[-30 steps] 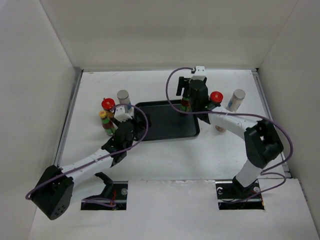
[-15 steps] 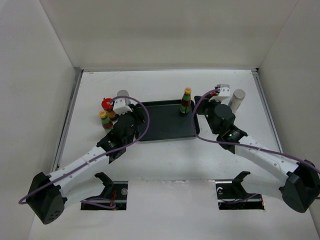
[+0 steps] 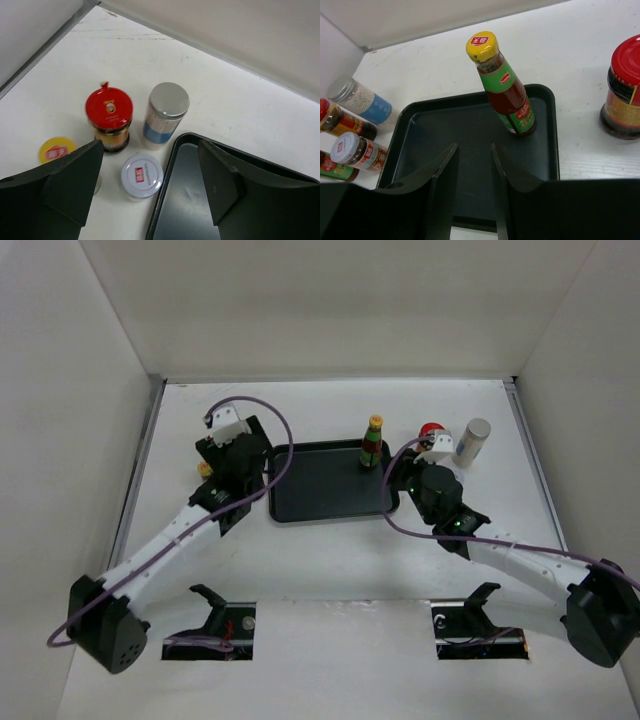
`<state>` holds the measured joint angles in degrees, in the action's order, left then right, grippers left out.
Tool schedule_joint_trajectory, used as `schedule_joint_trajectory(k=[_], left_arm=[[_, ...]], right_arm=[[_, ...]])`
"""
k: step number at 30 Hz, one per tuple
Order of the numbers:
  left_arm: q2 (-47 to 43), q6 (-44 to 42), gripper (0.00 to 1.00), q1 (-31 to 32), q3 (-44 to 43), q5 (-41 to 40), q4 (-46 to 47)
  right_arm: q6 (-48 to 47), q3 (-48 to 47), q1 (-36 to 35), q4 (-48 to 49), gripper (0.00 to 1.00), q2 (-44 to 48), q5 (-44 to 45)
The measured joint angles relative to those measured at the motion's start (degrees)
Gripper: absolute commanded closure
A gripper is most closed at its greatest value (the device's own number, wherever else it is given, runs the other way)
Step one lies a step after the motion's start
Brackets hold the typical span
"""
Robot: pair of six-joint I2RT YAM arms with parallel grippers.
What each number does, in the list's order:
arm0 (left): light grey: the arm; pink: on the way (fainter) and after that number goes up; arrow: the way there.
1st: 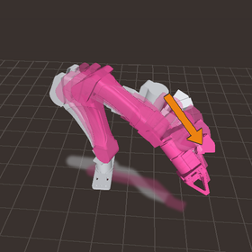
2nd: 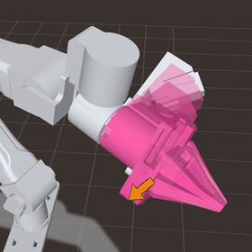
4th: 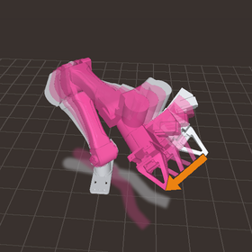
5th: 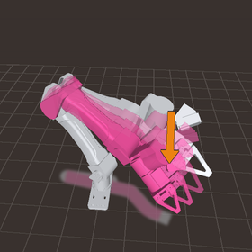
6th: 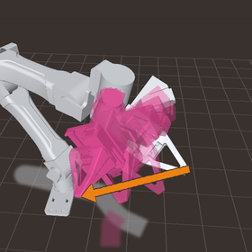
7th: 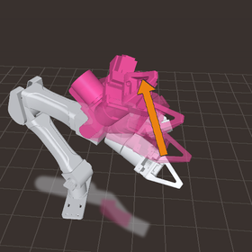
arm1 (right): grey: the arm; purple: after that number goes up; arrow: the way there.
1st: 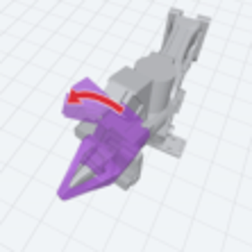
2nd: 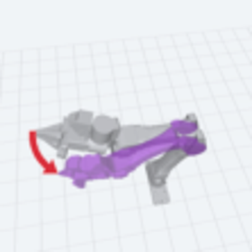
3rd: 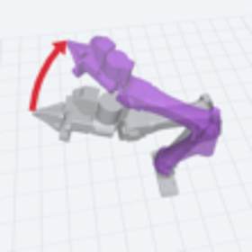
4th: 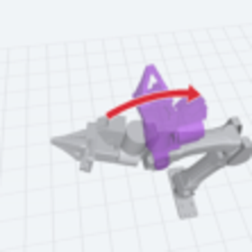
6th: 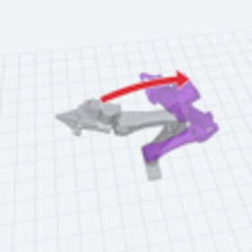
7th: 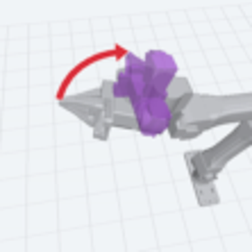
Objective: Organize the condiment bottles
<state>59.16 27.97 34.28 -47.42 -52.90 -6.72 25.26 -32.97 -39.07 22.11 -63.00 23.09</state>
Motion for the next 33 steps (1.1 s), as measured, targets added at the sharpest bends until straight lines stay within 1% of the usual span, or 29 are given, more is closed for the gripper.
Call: schedule_joint_trajectory(k=[2, 4, 6, 9, 12, 19, 21, 25, 30, 33], left_arm=[[6.5, -0.9, 0.18, -1.8, -3.6, 2.7, 1.0], [13.2, -1.2, 0.17, -4.3, -7.3, 6.8, 1.3], [18.5, -1.2, 0.16, -6.8, -10.4, 10.3, 1.4], [24.5, -1.0, 0.16, -9.7, -14.4, 14.0, 1.4], [28.1, -1.0, 0.16, -11.3, -16.9, 15.3, 1.4], [32.9, -1.5, 0.22, -12.2, -19.6, 15.7, 2.2], [33.6, -2.0, 0.22, -12.1, -19.6, 15.3, 2.3], [33.6, -2.4, 0.21, -12.1, -19.4, 13.1, 3.4], [31.1, -3.3, 0.21, -12.0, -15.6, 10.5, 6.6], [30.2, -3.7, 0.22, -12.1, -14.8, 9.8, 7.7]], right_arm=[[0.2, 0.0, 0.0, 0.4, 0.56, 0.2, 0.0], [0.4, 0.0, 0.0, 0.7, 0.5, 0.3, 0.0], [0.5, 0.1, 0.0, 0.9, 0.46, 0.3, 0.0], [0.6, 0.2, 0.1, 1.2, 0.42, 0.5, 0.0], [0.8, 0.3, 0.4, 1.6, 0.41, 0.5, 0.0], [1.2, 0.5, 0.5, 1.7, 0.4, 0.6, 0.0], [1.4, 1.0, 0.9, 1.9, 0.4, 0.8, 0.0], [1.6, 1.1, 1.4, 2.0, 0.39, 0.8, 0.0], [1.6, 1.1, 1.5, 2.0, 0.39, 0.4, 0.0], [1.6, 1.1, 1.5, 1.9, 0.39, -0.2, 0.0]])
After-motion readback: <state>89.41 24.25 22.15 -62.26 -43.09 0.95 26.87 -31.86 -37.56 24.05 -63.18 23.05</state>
